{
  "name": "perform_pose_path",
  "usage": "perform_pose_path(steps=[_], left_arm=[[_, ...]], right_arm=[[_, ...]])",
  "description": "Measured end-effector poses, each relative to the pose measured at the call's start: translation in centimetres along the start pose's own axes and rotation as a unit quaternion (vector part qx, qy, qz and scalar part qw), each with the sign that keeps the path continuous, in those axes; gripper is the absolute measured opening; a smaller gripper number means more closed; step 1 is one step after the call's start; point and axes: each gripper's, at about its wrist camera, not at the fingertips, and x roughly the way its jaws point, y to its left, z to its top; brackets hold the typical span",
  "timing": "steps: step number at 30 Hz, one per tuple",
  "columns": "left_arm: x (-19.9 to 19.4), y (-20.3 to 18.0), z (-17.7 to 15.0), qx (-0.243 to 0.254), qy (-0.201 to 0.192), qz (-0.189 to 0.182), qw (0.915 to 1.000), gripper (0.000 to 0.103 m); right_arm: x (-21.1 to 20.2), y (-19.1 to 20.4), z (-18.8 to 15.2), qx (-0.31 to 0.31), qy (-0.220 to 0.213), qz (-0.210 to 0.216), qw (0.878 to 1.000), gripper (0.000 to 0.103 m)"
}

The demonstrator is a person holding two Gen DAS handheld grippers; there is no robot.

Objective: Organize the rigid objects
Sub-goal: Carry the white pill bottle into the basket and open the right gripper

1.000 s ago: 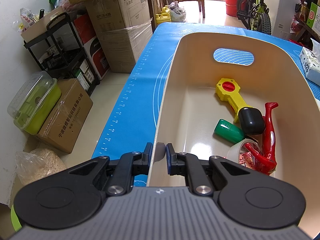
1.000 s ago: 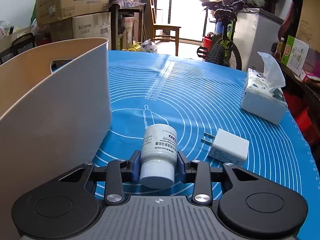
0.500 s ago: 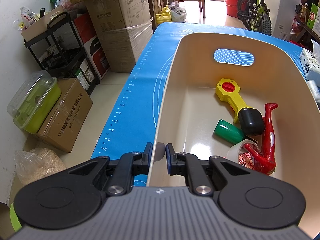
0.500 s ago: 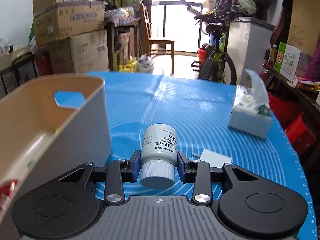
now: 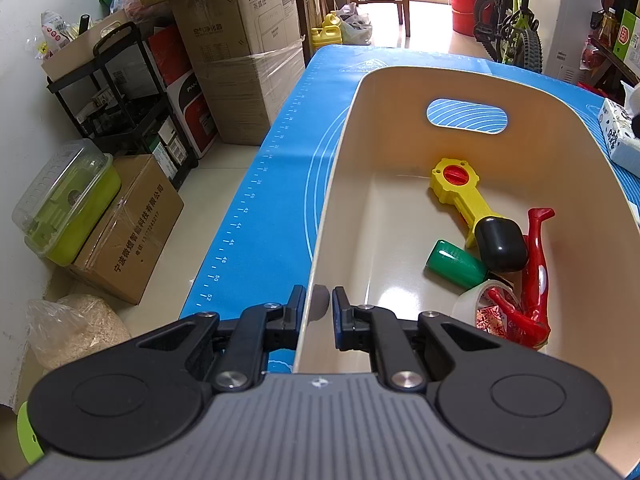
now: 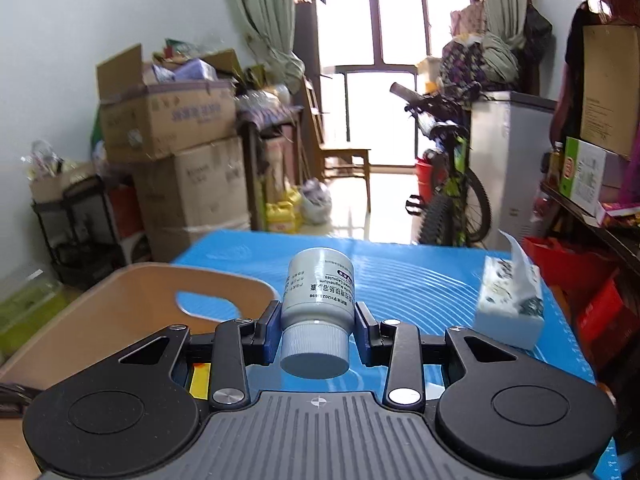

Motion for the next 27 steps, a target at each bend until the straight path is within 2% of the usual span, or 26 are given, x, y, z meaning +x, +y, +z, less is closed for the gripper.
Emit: perform_pose_path(steps=[11,18,21,27], left_arm=[[0.0,0.0,0.0,0.000,0.000,0.000,1.0000,0.016],[0.1,-0.1,0.1,0.001,0.000,0.000,1.0000,0.016],[0.1,-0.1,0.1,0.001,0.000,0.000,1.0000,0.016],[0.1,-0.2,0.1,0.001,0.000,0.001,1.0000,0.016]], right_arm=[[-1.1,4.1,0.3,-0.016,0.009,0.072,0.997,0.044],[-0.5,7.1,-1.2,-0.055,0.057,0.123,0.989,0.044],[-0.4,8.4,-2.2,-0.077,0.078,0.130,0.985,0.044],[0.6,10.2,-3.7,-0.118,0.146,0.158,0.969,0.044]])
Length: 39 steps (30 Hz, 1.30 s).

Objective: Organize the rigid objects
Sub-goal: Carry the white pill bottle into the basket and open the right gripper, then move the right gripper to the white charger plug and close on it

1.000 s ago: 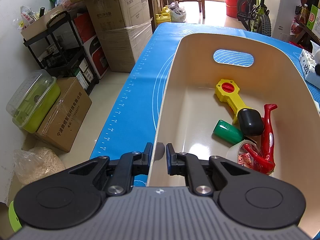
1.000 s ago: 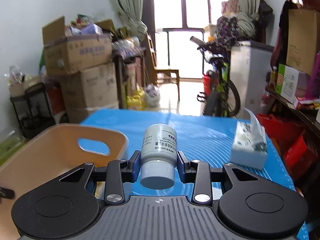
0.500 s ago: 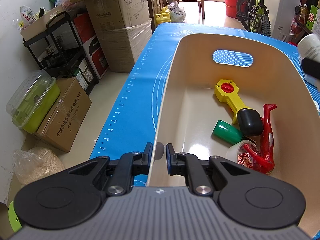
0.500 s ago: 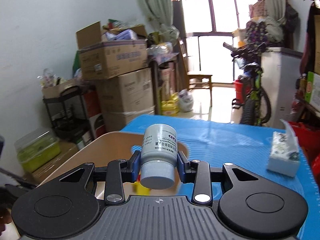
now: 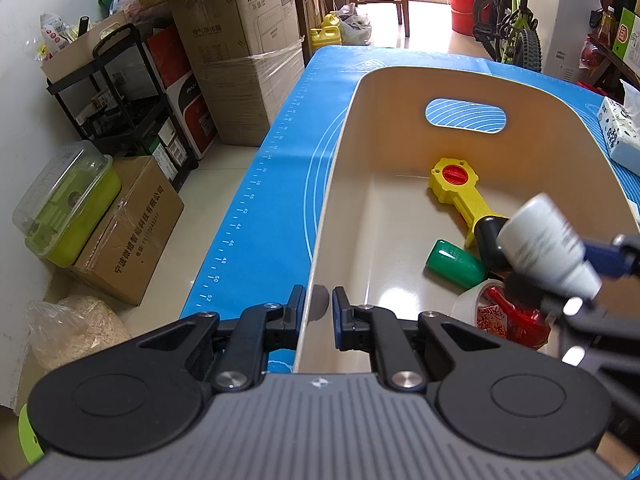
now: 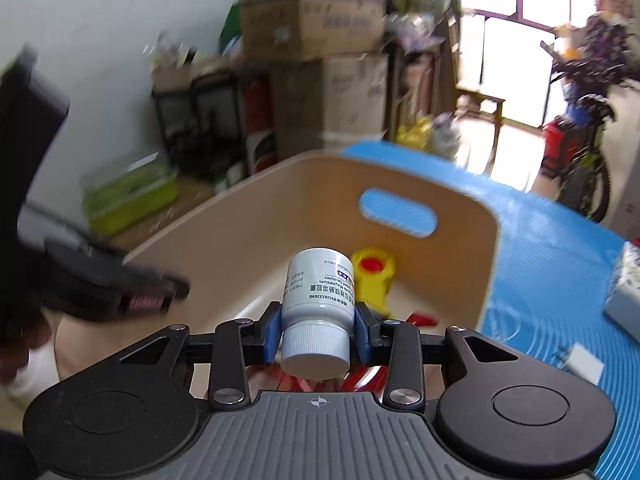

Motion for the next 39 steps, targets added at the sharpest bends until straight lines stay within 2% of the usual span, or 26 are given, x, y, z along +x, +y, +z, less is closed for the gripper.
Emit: perform_pose_path(steps=[6,12,14,19,29,35,39], left_arm=[[-0.1,-0.1,0.0,0.003,-0.001,0.003,1.0000,0.016],[-0.2,0.0,0.0,0.002,-0.001,0.004,1.0000,0.016],[-0.2,0.0,0.0,0.002,0.000,0.004,1.0000,0.016],[-0.2,0.0,0.0,0.002,-0.001,0.003,1.0000,0.016],[-0.1,-0.1,0.0,0.003,-0.001,0.006,1.0000,0.016],[-0.1,-0.2,0.0,0.003,0.000,0.007,1.0000,0.016],[-0.1,-0.2,0.0,0.003,0.000,0.007,1.0000,0.016]], right_arm=[[0.5,0.2,-0.2,-0.009,0.030,0.015,0.999,0.046],[-0.4,-0.2,0.0,-0.005,0.014,0.026,1.000,0.063],[-0.9,-0.4,0.1,0.001,0.002,0.026,1.000,0.075],[-2.0,-2.5,0.9,0.040,-0.023,0.025,0.999,0.082],[-4.9,-7.3,1.9,0.072,-0.082,-0.032,0.994,0.094],[-5.2,-11.7,1.3,0.109,-0.089,-0.077,0.987,0.096],[-4.4,-14.5,0.1,0.119,-0.076,-0.108,0.984,0.098]])
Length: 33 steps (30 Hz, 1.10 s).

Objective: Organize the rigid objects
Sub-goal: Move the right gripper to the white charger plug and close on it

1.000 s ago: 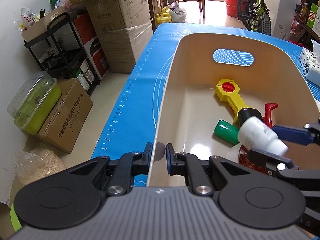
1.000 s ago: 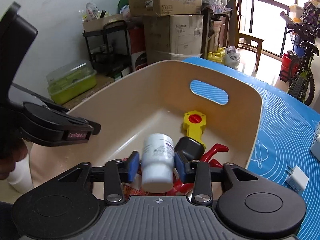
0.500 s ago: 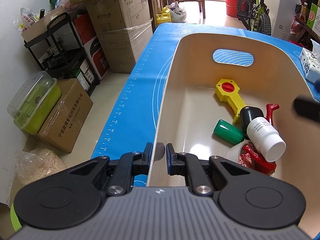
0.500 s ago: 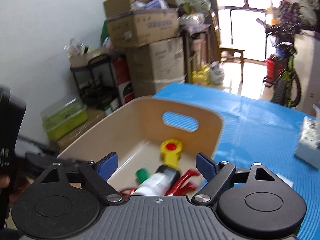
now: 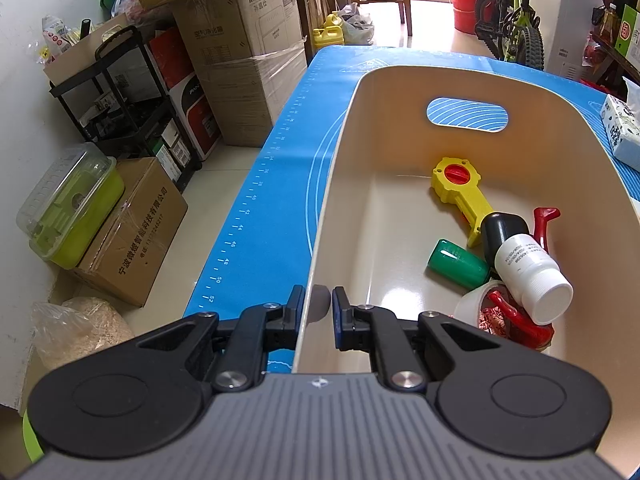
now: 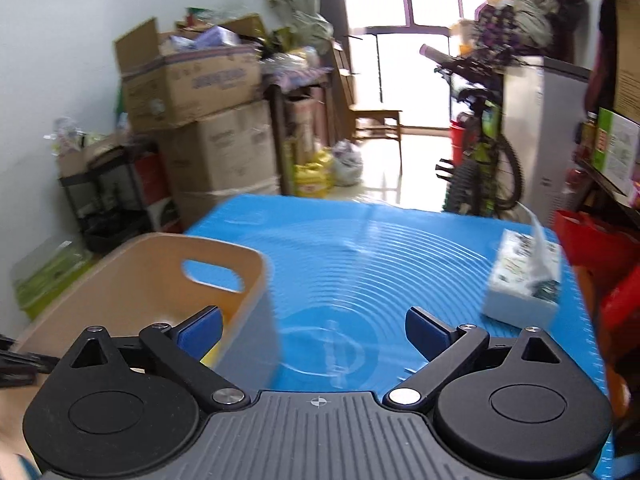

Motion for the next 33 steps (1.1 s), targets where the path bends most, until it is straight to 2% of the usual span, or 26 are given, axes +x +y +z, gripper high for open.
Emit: perform_pose_path(steps=[13,19,29,33], left_arm=[[-0.1,-0.1,0.0,0.002,0.001,0.003,1.0000,0.016],[-0.1,-0.1,0.1,0.004,0.001,0.006,1.0000,0.016],[0.0,-0.4,0.1,0.010,0.002,0.013,0.9999,0.017],[0.1,-0.5,0.1,0.012,0.002,0.010,0.9999,0.023]], right_arm=[[5.9,-6.2,-5.4,0.010,0.071,-0.079,0.994,0.098],[7.2,-8.2,-6.9,0.039,0.067,-0.094,0.993,0.098],[9.1,-8.2,-8.2,0.027,0.053,-0.108,0.992,0.095],[9.3,-7.9,-8.0,0.021,0.051,-0.112,0.992,0.091]])
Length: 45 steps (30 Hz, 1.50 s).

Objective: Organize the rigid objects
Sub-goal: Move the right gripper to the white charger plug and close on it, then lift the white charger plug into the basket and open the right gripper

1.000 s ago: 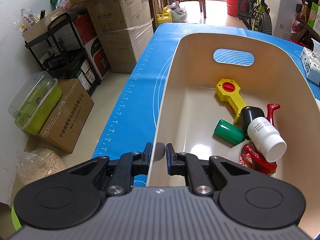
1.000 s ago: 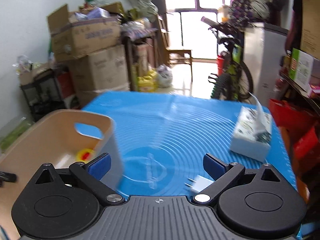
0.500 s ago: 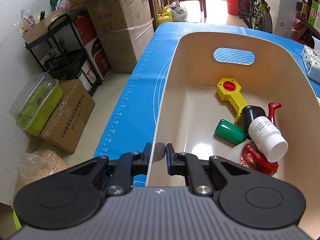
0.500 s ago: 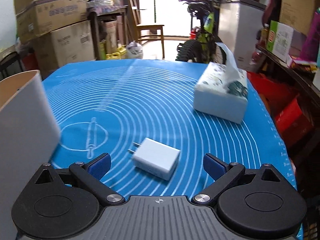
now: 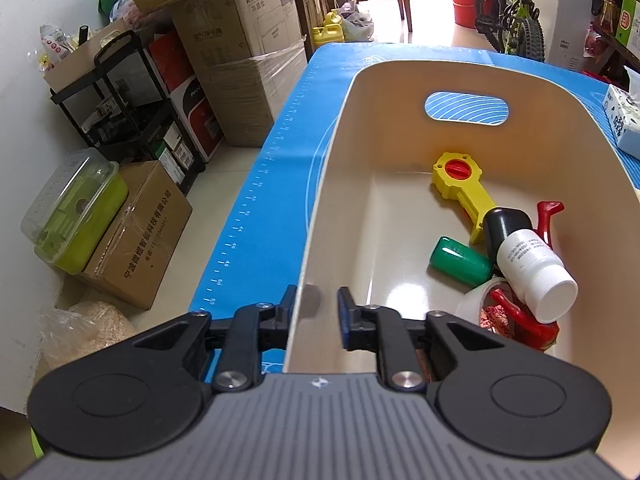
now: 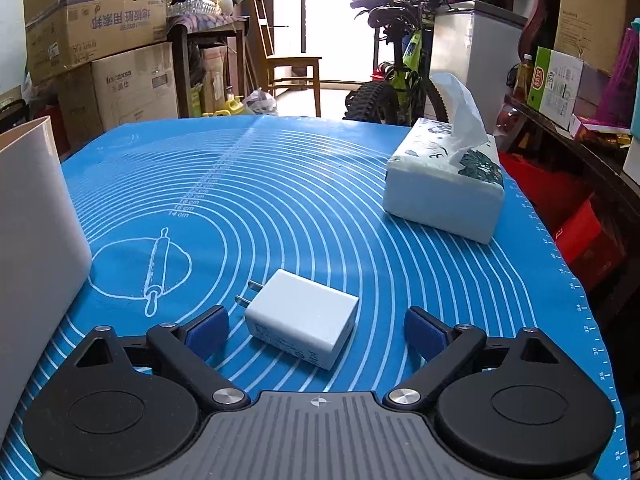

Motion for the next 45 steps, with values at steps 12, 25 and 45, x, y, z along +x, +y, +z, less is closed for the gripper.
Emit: perform_pose_path(steps=[12,25,45], left_arm=[[0.1,-0.2,0.1,-0.003,0.000,0.000,1.0000,0.023],[0.1,0.0,0.2,-0.008,0.001,0.000,1.0000,0.022],[0.0,0.5,0.1,-0.018,-0.001,-0.010,0.9998,0.015]], right_arm=[[-0.6,1.1,0.3,-0.016,-0.006,0.012,1.000,0.061],[-3.6,0.7,2.2,0.007,-0.044,0.006,0.999,0.061],[-14.7,9.8,5.8,-0.051,-0.134,0.163,0.976,0.061]])
